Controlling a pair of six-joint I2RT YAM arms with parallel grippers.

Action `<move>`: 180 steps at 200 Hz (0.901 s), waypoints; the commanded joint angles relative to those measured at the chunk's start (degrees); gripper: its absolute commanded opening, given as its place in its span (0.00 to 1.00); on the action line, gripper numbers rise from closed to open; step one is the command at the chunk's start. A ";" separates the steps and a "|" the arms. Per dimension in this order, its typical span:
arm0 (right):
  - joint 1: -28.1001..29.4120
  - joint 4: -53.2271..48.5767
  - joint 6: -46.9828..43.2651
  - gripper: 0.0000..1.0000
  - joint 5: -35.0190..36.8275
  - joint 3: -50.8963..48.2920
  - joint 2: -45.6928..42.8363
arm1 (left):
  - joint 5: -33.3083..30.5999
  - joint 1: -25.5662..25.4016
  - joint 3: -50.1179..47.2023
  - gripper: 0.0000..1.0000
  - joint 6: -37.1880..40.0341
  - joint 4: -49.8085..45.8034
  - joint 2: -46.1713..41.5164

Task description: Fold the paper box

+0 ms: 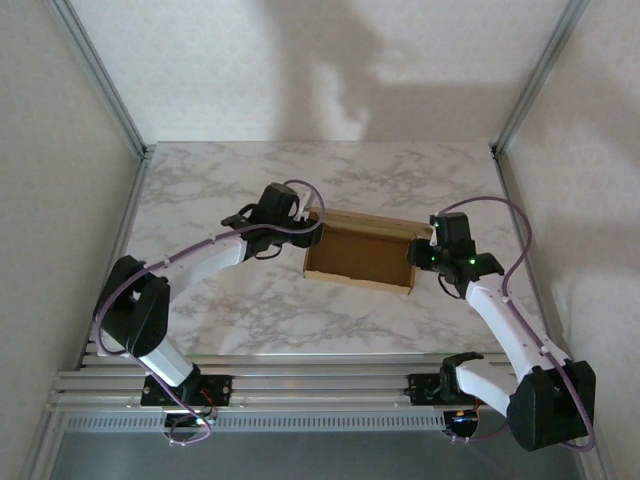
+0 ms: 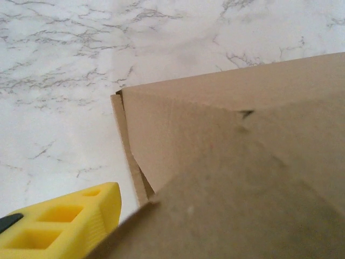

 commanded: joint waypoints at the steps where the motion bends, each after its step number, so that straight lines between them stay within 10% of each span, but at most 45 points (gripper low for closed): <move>1: 0.38 -3.64 -0.81 0.59 6.05 3.44 -0.96 | -1.53 -0.55 2.69 0.54 1.38 -0.43 2.03; 33: -0.33 -2.80 -4.75 0.79 5.31 6.22 0.95 | -2.10 -0.59 4.78 0.48 1.70 -1.38 3.57; 94: -0.84 -2.36 -13.60 0.81 0.26 12.93 8.74 | -2.03 -0.34 9.13 0.40 2.57 -3.38 5.98; 180: -0.74 -1.38 -13.02 0.34 1.06 12.31 8.97 | 0.33 -0.30 11.24 0.29 0.84 -3.85 7.49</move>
